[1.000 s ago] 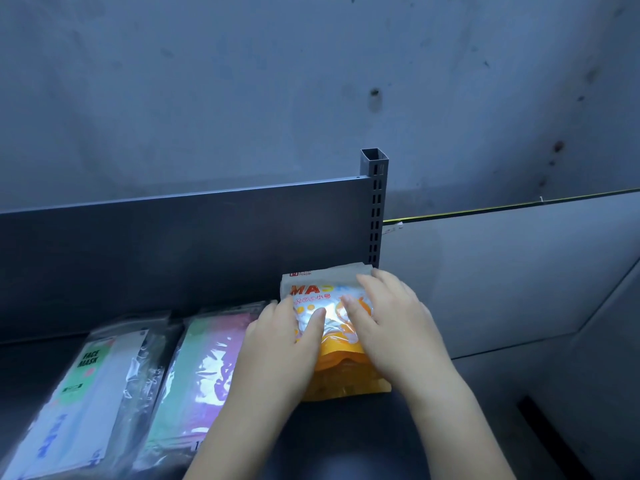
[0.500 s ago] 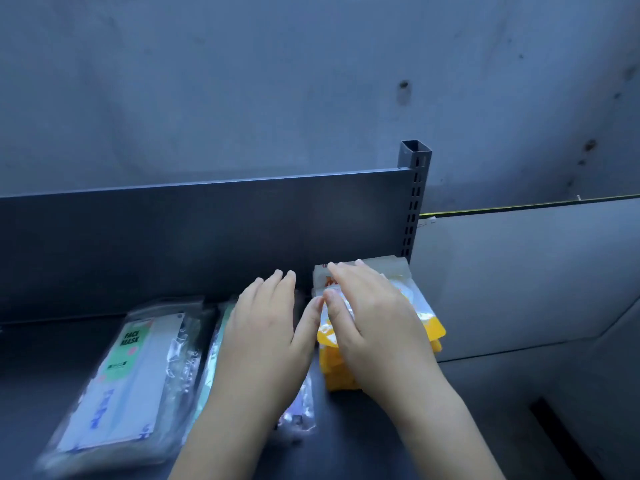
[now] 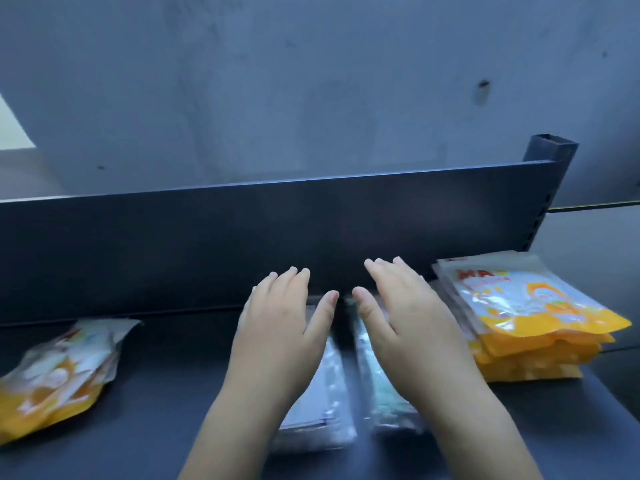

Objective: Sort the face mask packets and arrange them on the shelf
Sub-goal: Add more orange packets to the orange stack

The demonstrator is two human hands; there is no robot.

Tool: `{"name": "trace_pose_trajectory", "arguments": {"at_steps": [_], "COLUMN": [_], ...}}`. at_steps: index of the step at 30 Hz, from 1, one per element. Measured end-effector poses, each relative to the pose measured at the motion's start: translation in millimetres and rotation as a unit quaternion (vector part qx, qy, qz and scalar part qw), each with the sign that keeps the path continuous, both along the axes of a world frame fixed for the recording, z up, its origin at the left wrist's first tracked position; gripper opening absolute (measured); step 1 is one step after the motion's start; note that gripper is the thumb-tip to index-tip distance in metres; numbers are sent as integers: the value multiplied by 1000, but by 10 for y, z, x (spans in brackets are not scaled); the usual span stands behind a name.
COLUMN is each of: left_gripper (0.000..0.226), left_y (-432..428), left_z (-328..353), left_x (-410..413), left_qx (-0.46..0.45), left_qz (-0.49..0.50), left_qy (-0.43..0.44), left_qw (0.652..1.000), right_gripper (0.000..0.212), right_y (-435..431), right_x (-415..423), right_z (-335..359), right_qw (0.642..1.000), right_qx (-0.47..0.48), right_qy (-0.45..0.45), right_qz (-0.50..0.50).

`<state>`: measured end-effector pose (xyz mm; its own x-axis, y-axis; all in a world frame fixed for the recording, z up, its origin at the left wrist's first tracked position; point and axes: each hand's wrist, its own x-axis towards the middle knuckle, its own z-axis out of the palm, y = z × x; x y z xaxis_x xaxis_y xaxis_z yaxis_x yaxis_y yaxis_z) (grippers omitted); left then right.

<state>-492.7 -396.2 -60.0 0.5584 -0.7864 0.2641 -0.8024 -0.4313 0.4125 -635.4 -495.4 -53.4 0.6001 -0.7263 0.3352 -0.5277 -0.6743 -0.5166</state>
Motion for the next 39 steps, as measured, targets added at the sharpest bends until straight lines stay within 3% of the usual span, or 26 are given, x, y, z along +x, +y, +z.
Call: {"name": "trace_pose_trajectory", "arguments": {"at_steps": [3, 7, 12, 16, 20, 22, 25, 29, 32, 35, 37, 39], "left_gripper": [78, 91, 64, 59, 50, 56, 74, 83, 96, 66, 42, 30], "left_y": [388, 983, 1641, 2062, 2392, 2501, 2578, 2776, 3040, 3266, 3399, 3522], "left_z": [-15, -24, -81, -157, -251, -315, -427, -596, -639, -621, -577, -538], "left_x": [568, 1294, 2005, 2422, 2821, 2983, 3173, 3451, 3773, 4159, 4400, 4615], "left_qx": [10, 32, 44, 71, 110, 158, 206, 103, -2, -49, -98, -147], "left_qz": [-7, -18, 12, 50, 147, 178, 183, 152, 160, 145, 128, 130], "left_qy": [-13, -9, 18, 46, 79, 78, 126, 190, 379, 589, 664, 678], "left_qw": [1000, 999, 999, 995, 980, 968, 953, 964, 912, 794, 730, 708], "right_gripper": [58, 59, 58, 56, 47, 39, 46, 42, 39, 8, 21, 29], "right_y": [435, 1100, 1820, 2205, 2495, 2624, 2781, 2948, 3042, 3213, 3349, 3452], "right_x": [474, 1122, 1840, 2270, 2655, 2853, 3141, 3462, 3649, 3860, 4015, 4163], "right_z": [-17, -114, -269, -309, -301, -342, -468, -588, -684, -667, -623, -601], "right_qw": [1000, 999, 997, 989, 964, 954, 934, 854, 770, 712, 711, 718], "right_qx": [12, 36, 81, 146, 260, 299, 349, 456, 533, 580, 583, 565], "right_qy": [-17, -15, 6, 13, -6, -1, -35, -196, -288, -338, -346, -359], "right_qz": [-17, -33, -1, 38, 50, 27, -69, -158, -200, -205, -189, -189]}}
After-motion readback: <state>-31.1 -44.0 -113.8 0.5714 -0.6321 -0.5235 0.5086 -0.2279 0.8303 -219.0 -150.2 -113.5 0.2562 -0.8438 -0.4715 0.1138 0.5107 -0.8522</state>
